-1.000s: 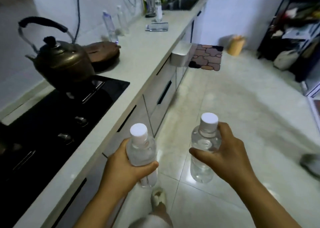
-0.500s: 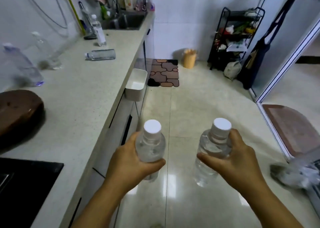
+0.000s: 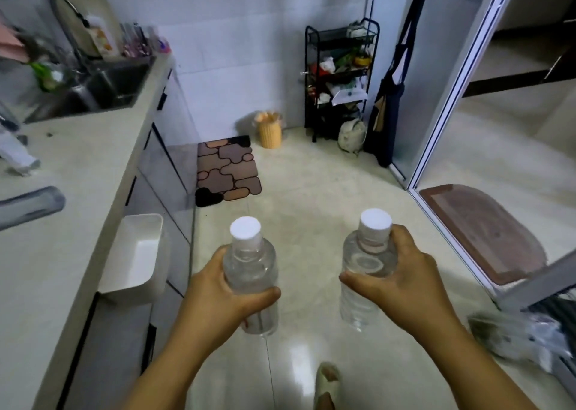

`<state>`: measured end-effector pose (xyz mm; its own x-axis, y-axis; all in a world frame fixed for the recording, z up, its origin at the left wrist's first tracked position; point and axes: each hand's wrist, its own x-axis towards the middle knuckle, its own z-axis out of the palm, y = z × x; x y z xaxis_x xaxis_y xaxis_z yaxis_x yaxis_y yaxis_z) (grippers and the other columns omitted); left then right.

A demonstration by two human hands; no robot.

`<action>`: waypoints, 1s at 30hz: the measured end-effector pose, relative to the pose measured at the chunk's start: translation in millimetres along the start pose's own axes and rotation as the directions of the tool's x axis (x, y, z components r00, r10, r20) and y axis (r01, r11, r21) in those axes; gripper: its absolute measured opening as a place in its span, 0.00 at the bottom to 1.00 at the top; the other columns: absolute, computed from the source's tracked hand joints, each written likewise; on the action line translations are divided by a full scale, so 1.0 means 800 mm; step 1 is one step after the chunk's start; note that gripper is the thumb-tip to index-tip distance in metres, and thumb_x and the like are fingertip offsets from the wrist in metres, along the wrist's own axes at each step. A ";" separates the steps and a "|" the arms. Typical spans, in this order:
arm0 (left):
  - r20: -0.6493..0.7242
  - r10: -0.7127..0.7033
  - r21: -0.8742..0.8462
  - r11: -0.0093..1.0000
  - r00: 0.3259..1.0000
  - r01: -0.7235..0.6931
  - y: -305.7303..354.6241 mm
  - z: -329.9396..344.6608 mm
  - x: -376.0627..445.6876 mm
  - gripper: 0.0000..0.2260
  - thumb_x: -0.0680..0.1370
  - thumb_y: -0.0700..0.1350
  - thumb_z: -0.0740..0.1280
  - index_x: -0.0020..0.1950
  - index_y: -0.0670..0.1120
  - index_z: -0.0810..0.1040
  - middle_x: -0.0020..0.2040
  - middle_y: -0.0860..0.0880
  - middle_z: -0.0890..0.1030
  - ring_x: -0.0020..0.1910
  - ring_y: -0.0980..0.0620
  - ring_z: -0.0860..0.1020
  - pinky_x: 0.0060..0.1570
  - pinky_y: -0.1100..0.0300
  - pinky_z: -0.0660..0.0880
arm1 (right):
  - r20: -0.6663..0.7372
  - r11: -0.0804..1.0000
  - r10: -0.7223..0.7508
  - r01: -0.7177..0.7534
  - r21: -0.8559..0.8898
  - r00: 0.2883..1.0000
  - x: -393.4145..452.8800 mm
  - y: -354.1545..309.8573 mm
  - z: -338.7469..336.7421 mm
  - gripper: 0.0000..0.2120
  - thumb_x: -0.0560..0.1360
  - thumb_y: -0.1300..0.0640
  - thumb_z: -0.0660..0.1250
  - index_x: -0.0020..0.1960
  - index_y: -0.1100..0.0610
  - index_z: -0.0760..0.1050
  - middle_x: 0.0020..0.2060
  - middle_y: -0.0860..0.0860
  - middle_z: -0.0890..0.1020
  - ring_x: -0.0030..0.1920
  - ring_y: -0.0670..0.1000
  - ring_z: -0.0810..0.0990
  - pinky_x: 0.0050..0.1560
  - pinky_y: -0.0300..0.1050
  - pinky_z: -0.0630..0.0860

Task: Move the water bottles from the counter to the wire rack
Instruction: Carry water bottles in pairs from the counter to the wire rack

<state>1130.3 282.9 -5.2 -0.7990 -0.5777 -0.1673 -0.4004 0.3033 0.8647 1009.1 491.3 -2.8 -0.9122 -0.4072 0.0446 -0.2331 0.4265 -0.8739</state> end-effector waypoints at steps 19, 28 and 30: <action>-0.071 0.007 -0.009 1.000 0.997 -0.008 0.105 0.015 0.567 0.26 0.59 0.49 0.80 0.53 0.59 0.74 0.46 0.59 0.81 0.45 0.60 0.79 0.40 0.66 0.74 | 0.079 1.000 0.012 -0.012 -0.006 0.997 0.597 -0.009 0.062 0.34 0.58 0.52 0.79 0.57 0.41 0.64 0.47 0.41 0.77 0.47 0.44 0.77 0.45 0.39 0.71; 0.052 0.053 0.044 0.998 0.997 -0.055 0.188 0.032 0.845 0.22 0.60 0.48 0.79 0.46 0.63 0.73 0.43 0.58 0.82 0.42 0.63 0.80 0.39 0.65 0.74 | -0.014 0.995 0.097 -0.097 -0.038 0.995 0.847 -0.003 0.065 0.33 0.60 0.52 0.78 0.59 0.46 0.64 0.48 0.40 0.74 0.47 0.45 0.74 0.49 0.38 0.69; 0.096 0.039 0.055 0.998 0.995 -0.044 0.200 0.050 0.896 0.19 0.60 0.48 0.78 0.43 0.62 0.74 0.41 0.58 0.83 0.40 0.62 0.80 0.38 0.61 0.76 | -0.020 0.989 0.137 -0.138 -0.062 0.990 0.894 0.010 0.061 0.35 0.60 0.53 0.78 0.62 0.51 0.65 0.51 0.44 0.74 0.51 0.48 0.75 0.53 0.41 0.70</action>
<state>475.6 -52.4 -6.2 -0.8533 -0.4899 -0.1784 -0.3887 0.3696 0.8440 371.4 163.7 -1.4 -0.9420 -0.3292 -0.0658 -0.1258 0.5280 -0.8399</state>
